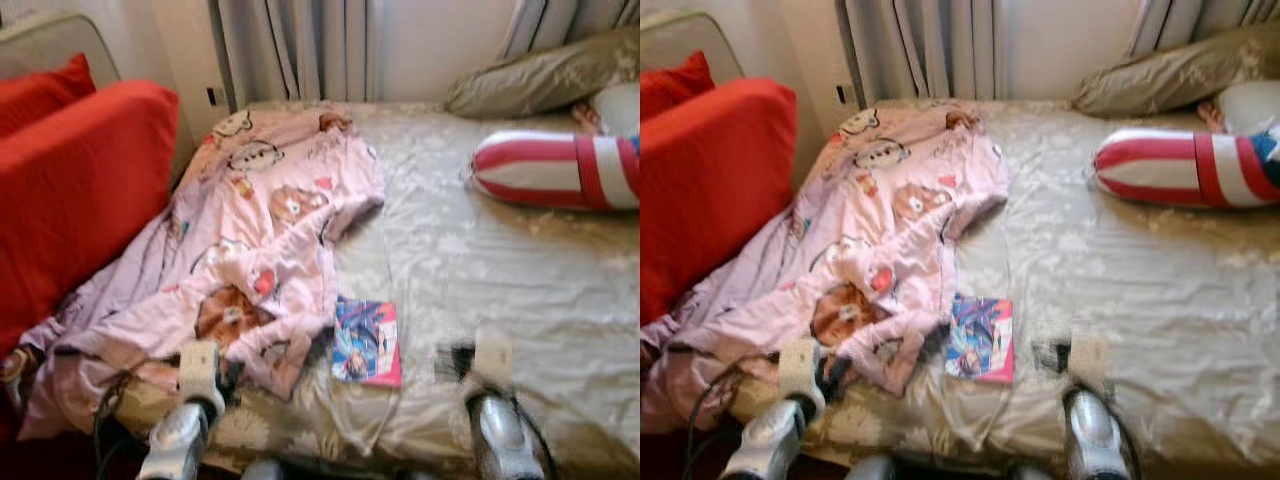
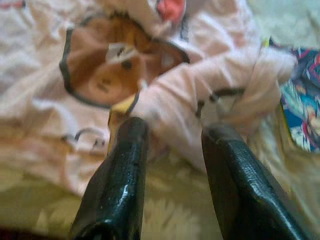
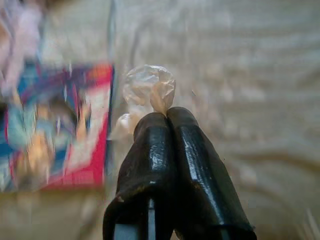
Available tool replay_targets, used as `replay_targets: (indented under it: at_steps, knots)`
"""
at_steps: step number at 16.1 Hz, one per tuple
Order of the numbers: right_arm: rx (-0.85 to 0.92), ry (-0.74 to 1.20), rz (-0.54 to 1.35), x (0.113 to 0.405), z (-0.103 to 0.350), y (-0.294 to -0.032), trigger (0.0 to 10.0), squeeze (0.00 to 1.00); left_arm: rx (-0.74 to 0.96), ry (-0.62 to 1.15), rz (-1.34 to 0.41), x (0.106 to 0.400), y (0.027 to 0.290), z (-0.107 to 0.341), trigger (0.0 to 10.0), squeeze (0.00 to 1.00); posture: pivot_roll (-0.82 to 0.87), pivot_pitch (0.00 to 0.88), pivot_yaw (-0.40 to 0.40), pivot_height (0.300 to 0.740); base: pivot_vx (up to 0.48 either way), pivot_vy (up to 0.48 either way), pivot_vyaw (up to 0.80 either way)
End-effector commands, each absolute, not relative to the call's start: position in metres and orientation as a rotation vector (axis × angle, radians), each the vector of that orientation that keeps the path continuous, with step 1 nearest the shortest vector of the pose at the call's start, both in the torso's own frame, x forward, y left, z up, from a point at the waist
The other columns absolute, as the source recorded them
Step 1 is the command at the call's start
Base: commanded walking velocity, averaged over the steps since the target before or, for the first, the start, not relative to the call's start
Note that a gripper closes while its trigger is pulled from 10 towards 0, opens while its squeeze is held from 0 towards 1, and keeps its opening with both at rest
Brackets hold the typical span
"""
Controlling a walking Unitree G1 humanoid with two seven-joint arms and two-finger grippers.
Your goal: Clean up the room
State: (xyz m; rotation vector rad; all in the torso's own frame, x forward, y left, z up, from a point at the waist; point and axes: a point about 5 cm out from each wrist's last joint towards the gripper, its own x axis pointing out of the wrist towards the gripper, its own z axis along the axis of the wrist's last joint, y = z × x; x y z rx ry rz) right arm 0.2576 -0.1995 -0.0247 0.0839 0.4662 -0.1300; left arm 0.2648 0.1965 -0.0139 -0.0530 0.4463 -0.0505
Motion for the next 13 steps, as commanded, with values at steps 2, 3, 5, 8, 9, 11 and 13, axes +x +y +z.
replay_targets:
  at_steps: [2,3,5,8,9,11,13]
  knots:
    - [0.076,0.549,-0.136,0.244,-0.037,-0.202,10.0,0.00,-0.013,0.513,-0.052,0.255,0.201,-0.024,10.0,0.00,0.05,0.000,0.019,0.740,0.000,0.000,0.00]
    - [0.068,0.587,-0.139,0.236,-0.043,-0.202,10.0,0.00,-0.005,0.548,-0.049,0.251,0.202,-0.030,10.0,0.00,0.05,0.000,0.019,0.740,0.000,0.000,0.00]
    - [0.053,0.672,-0.174,0.218,-0.057,-0.205,10.0,0.00,0.005,0.608,-0.041,0.242,0.204,-0.039,10.0,0.00,0.04,0.000,0.022,0.740,0.000,0.000,0.00]
    - [0.105,0.778,-0.185,0.195,-0.073,-0.197,10.0,0.00,0.047,0.742,-0.040,0.219,0.205,-0.057,10.0,0.00,0.02,0.000,0.034,0.740,0.000,0.000,0.00]
    - [0.110,0.816,-0.189,0.185,-0.079,-0.194,10.0,0.00,0.061,0.788,-0.036,0.210,0.205,-0.063,10.0,0.00,0.02,0.000,0.034,0.740,0.000,0.000,0.00]
    - [0.134,0.827,-0.222,0.178,-0.082,-0.194,10.0,0.00,0.053,0.806,-0.029,0.207,0.206,-0.066,10.0,0.00,0.01,0.000,0.045,0.740,0.000,0.000,0.00]
    - [0.150,0.828,-0.231,0.175,-0.083,-0.194,10.0,0.00,0.051,0.808,-0.034,0.207,0.203,-0.066,10.0,0.00,0.01,0.000,0.042,0.740,0.000,0.000,0.00]
